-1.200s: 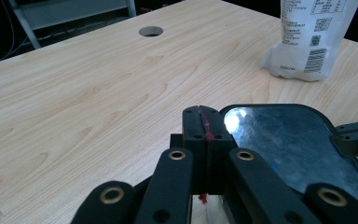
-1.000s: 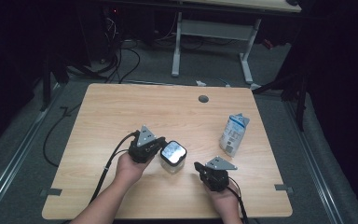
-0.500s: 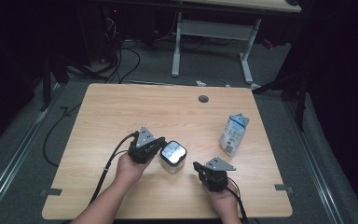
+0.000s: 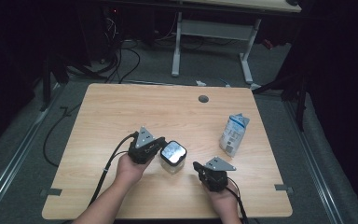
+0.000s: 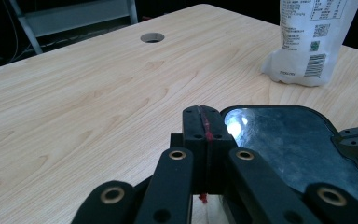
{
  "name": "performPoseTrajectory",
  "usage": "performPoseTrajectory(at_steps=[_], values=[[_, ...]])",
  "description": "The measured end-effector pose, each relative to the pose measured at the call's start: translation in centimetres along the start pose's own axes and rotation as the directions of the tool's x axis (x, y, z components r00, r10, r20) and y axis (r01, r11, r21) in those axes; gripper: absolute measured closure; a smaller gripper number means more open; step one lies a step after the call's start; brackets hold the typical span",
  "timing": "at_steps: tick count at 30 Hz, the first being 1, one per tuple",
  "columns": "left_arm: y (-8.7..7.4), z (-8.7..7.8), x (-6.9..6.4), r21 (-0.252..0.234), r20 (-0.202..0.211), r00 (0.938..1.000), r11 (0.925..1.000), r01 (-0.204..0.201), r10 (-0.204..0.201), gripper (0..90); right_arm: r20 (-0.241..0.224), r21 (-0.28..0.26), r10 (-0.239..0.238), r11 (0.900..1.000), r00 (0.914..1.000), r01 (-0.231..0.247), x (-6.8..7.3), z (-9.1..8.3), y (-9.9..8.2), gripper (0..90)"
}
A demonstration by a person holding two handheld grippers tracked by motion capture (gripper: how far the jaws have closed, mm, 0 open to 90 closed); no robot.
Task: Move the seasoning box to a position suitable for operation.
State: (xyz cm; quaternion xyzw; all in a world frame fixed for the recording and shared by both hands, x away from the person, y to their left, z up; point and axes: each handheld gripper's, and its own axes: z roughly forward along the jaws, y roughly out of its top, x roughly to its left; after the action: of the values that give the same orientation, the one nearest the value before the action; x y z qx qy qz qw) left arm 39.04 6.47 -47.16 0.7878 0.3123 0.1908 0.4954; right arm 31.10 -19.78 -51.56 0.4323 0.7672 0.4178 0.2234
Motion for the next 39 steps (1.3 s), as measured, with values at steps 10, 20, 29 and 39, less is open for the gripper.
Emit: performPoseTrajectory(at_steps=[10,20,29,39], values=[[-0.10,-0.01,0.08,-0.006,0.002,1.0000,1.0000,0.007,-0.007,90.0,-0.001,-0.003,-0.004,1.0000,1.0000,0.004,0.08,0.03,0.02,89.2],[-0.15,0.01,0.15,-0.009,0.000,0.9999,0.9998,0.016,-0.016,90.0,-0.003,-0.018,-0.015,0.9997,0.9999,0.014,0.36,-0.14,0.23,90.0],[-0.20,0.01,0.16,-0.014,0.005,0.9998,0.9997,0.020,-0.020,90.0,-0.003,-0.022,-0.022,0.9995,0.9998,0.022,0.53,-0.15,0.35,90.0],[-0.19,0.00,0.17,-0.011,0.006,0.9997,0.9996,0.025,-0.025,90.0,-0.004,-0.021,-0.022,0.9995,0.9997,0.022,0.50,-0.16,0.32,90.0]])
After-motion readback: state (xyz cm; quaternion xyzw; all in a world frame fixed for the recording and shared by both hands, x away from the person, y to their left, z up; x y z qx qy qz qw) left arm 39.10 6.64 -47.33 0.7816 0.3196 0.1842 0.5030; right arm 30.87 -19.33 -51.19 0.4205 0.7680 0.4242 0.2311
